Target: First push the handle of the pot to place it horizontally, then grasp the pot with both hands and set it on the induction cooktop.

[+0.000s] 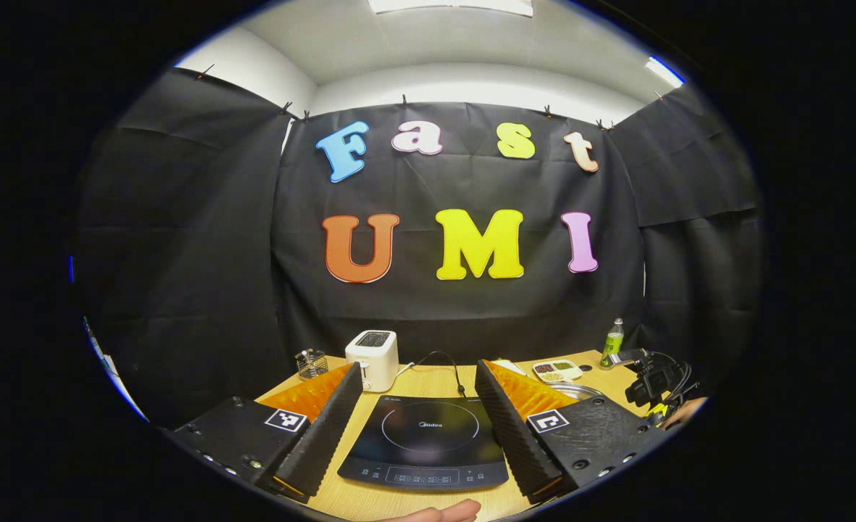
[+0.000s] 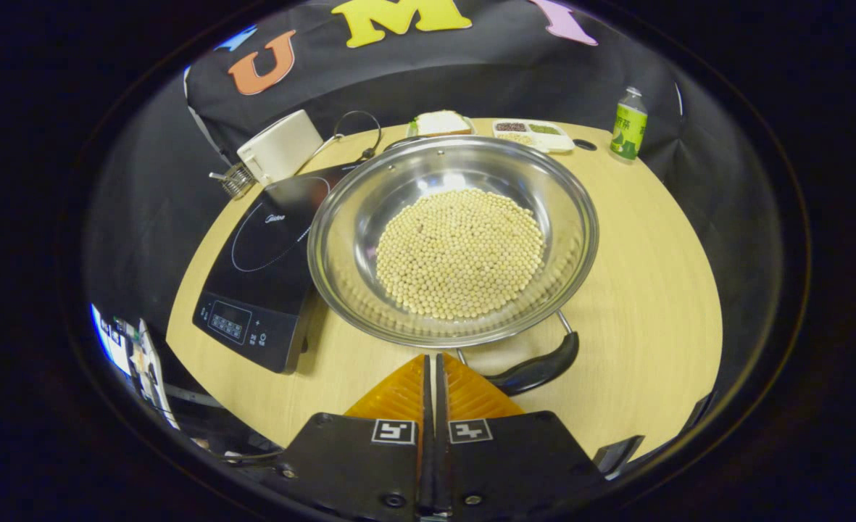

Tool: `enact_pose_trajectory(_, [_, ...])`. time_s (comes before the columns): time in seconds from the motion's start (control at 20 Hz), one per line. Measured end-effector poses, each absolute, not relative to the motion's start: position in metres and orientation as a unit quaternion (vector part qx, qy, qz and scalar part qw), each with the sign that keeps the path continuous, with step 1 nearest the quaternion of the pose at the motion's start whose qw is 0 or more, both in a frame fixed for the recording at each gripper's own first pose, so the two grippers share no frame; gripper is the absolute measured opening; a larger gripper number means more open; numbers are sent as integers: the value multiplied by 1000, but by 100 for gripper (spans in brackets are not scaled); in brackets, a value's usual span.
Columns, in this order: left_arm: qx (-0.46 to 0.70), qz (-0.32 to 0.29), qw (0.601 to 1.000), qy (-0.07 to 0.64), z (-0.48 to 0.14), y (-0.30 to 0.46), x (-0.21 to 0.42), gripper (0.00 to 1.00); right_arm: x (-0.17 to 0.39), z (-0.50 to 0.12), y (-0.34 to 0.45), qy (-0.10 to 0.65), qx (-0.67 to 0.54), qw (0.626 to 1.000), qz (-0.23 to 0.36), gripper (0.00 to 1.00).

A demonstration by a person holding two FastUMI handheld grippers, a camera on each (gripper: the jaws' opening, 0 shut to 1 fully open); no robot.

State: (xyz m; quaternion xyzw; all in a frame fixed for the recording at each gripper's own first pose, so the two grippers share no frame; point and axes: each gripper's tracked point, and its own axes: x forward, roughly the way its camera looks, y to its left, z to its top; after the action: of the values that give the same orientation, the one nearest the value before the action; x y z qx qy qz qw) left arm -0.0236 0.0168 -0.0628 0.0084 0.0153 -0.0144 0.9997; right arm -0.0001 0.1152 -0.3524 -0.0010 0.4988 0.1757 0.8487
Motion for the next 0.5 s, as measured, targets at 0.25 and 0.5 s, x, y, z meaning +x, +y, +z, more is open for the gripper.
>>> enact_pose_trajectory(0.25, [11,-22,1000,15,-65,9,-21,94,6,-352,95,499,-2,851,161,4])
enact_pose_trajectory(0.5, [6,-52,999,-6,-55,-6,-25,94,14,-358,78,497,-8,853,156,4])
